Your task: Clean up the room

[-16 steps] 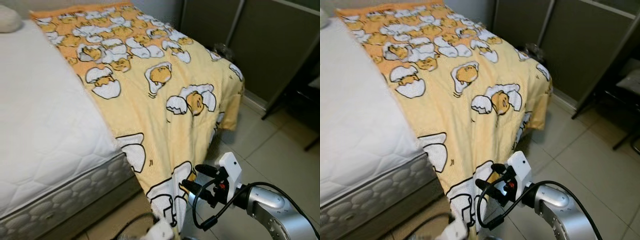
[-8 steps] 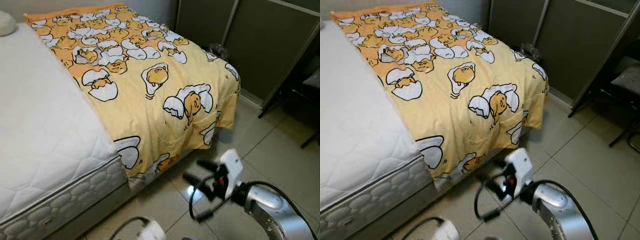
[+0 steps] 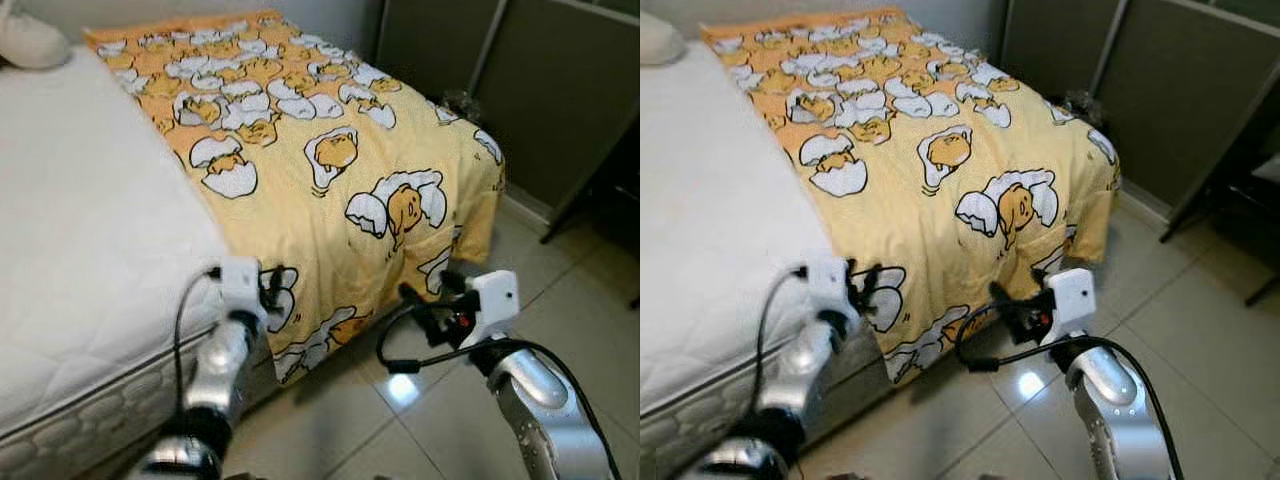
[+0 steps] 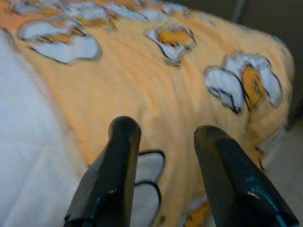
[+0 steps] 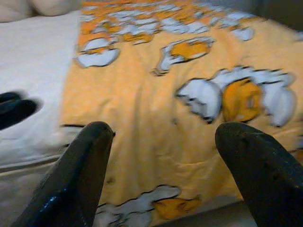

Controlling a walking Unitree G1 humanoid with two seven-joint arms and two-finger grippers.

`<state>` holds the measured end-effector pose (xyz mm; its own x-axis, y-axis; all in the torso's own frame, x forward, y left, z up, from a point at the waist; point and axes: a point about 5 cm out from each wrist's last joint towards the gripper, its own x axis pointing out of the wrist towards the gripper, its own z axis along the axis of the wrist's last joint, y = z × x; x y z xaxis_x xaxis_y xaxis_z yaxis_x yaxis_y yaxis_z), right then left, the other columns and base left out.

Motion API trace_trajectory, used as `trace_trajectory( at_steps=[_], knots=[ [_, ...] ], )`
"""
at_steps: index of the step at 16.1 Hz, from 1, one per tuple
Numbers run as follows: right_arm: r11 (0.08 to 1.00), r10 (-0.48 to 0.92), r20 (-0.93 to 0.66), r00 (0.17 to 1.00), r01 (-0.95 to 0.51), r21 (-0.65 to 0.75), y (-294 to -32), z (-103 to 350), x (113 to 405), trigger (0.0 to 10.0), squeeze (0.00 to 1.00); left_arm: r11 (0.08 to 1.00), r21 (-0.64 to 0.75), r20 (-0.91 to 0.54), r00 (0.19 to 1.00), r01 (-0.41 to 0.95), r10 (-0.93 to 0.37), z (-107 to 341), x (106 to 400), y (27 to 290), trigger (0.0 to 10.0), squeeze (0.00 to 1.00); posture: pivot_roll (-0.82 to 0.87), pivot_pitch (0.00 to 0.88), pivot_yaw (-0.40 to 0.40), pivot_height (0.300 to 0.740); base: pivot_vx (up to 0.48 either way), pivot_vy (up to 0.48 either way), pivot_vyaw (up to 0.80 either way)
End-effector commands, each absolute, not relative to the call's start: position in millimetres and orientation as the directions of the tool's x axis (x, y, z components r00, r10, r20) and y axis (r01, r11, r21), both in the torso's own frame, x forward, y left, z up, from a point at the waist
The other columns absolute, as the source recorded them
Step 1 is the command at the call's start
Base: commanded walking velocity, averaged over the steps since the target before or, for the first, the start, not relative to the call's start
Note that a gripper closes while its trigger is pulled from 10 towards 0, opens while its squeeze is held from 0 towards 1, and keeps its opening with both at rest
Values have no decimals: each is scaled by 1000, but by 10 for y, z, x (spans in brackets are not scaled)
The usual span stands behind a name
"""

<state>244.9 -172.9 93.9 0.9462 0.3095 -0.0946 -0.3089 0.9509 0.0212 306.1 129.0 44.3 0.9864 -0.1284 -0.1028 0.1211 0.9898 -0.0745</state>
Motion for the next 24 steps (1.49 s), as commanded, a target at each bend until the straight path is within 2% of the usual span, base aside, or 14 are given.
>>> trace_trajectory(
  at_steps=[1, 4, 5, 6, 7, 9, 12, 16, 18, 22, 23, 24],
  knots=[
    [976, 217, -74, 973, -218, -10, -1827, 920, 2431, 10000, 122, 994, -67, -5, 996, 90, -90, 706, 3175, 1323, 10000, 0, -162, 0, -7, 704, 0, 0, 0],
    [1000, 27, -54, 998, -27, -4, -1960, 846, 2401, 10000, 106, 998, -5, 1, 998, 67, -67, 753, 3025, 1378, 10000, 0, -147, 0, 13, 704, 0, 0, 0],
    [999, -44, -29, 999, 43, -8, -2034, 848, 2421, 10000, 114, 999, 40, 10, 999, 33, -33, 795, 3065, 1457, 10000, 0, -142, 0, 11, 704, 0, 0, 0],
    [999, -52, -25, 998, 52, -9, -2042, 849, 2427, 10000, 114, 999, 18, 14, 999, 29, -29, 808, 3080, 1473, 10000, 1000, -138, 0, 10, 704, 0, 0, 0],
    [998, -64, -16, 998, 63, -20, -2046, 846, 2434, 10000, 110, 1000, 11, 13, 1000, 24, -24, 832, 3080, 1484, 10000, 1000, -133, 0, 7, 704, 0, 0, 0],
    [996, -80, -6, 997, 80, -38, -2049, 843, 2436, 10000, 31, 997, 71, 9, 999, 41, -41, 877, 3032, 1473, 10000, 1000, -126, 0, 5, 704, 0, 0, 0],
    [992, -117, 8, 993, 117, -37, -2083, 843, 2463, 10000, 35, 994, 101, 12, 999, 47, -48, 922, 3011, 1479, 10000, 1000, -127, 0, 11, 704, 0, 0, 0],
    [990, -139, 14, 990, 139, -29, -2119, 835, 2491, 10000, 125, 994, 96, -4, 999, 53, -52, 938, 2985, 1518, 10000, 1000, -132, 0, 25, 704, 0, 0, 344],
    [990, -135, 1, 991, 135, -29, -2116, 804, 2503, 10000, 235, 992, 105, -5, 998, 69, -68, 951, 2990, 1506, 10000, 1000, -125, 0, 24, 704, 0, 0, 669],
    [995, -94, -6, 996, 93, -37, -2086, 806, 2521, 10000, 286, 990, 102, -18, 995, 95, -93, 948, 3014, 1470, 10000, 1000, -126, 0, 15, 704, 0, 0, 630],
    [996, -81, -8, 997, 80, -33, -2071, 805, 2520, 10000, 314, 990, 103, -7, 995, 96, -96, 956, 3004, 1463, 10000, 0, -129, 0, 13, 704, 0, 0, 587],
    [997, -67, -14, 998, 66, -28, -2058, 803, 2521, 10000, 345, 987, 122, -9, 994, 106, -106, 949, 2992, 1457, 10000, 0, -128, 0, 11, 704, 0, 0, 563]
  ],
)
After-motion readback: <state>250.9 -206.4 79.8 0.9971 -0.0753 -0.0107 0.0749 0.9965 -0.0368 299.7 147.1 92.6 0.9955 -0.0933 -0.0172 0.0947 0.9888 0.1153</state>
